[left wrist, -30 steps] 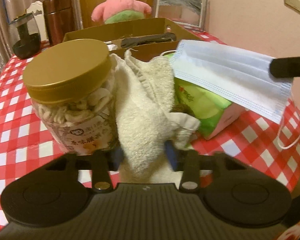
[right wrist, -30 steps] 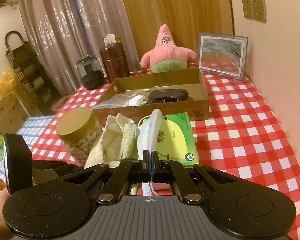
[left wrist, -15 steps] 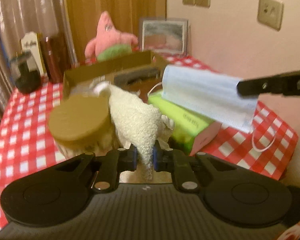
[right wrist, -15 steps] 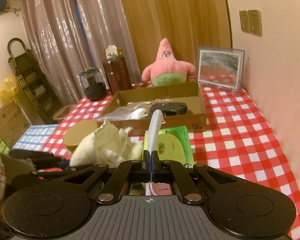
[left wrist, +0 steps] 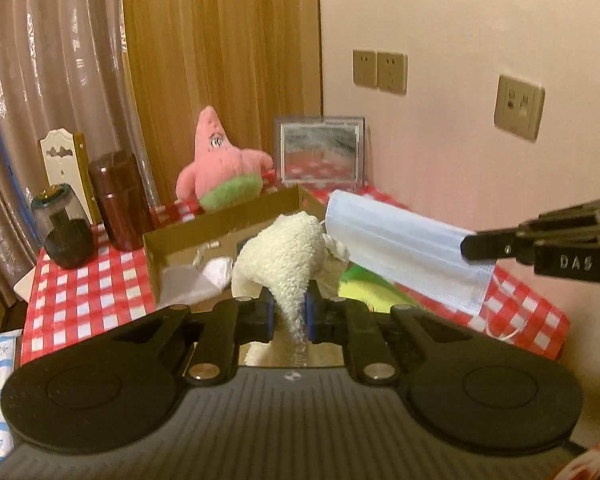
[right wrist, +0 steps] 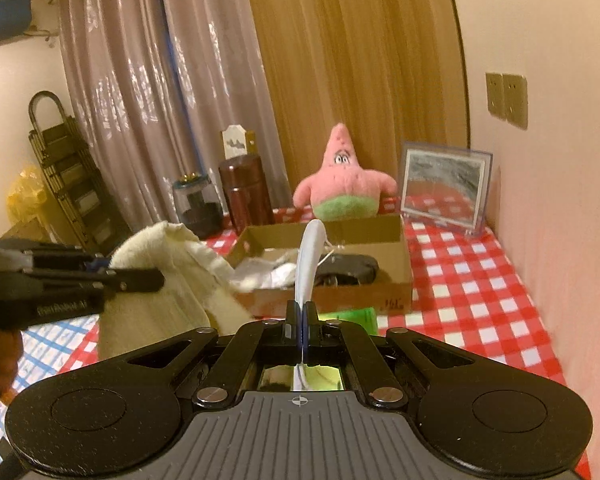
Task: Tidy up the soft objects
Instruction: 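Lift and carry the towel and the mask over the cardboard box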
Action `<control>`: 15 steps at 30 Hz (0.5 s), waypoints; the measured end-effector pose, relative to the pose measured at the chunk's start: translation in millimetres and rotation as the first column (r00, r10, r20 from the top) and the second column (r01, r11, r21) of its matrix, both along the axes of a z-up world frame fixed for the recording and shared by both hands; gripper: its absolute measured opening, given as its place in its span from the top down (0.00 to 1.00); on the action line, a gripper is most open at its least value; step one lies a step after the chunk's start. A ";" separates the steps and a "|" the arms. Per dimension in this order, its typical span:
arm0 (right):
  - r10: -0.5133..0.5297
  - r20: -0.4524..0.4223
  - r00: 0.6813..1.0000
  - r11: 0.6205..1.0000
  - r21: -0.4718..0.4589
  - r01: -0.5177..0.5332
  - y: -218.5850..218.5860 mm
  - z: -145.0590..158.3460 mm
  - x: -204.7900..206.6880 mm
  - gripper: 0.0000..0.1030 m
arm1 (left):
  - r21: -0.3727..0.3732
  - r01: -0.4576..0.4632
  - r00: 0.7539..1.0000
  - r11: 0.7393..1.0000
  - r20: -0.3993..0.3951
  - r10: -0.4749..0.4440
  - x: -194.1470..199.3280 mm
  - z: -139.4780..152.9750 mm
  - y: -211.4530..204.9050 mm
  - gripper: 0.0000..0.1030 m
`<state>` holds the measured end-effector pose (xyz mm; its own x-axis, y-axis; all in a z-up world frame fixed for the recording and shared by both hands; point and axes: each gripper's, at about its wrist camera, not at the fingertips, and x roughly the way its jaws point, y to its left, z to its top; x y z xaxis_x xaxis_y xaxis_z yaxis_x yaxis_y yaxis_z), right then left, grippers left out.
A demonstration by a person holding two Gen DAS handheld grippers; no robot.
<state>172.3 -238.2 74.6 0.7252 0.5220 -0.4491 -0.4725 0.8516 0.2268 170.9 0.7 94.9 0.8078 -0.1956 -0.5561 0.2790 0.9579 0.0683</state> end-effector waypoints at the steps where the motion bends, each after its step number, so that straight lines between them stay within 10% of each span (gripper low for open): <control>1: 0.002 0.004 1.000 1.000 0.001 -0.002 0.3 1.4 1.4 0.99 | -0.006 0.002 1.000 1.000 0.003 -0.002 1.7 4.8 2.1 0.88; 15: 0.014 0.035 0.999 1.000 -0.005 -0.013 13.8 17.4 56.0 0.99 | -0.037 0.004 1.000 0.999 0.030 -0.003 58.4 49.0 32.7 0.88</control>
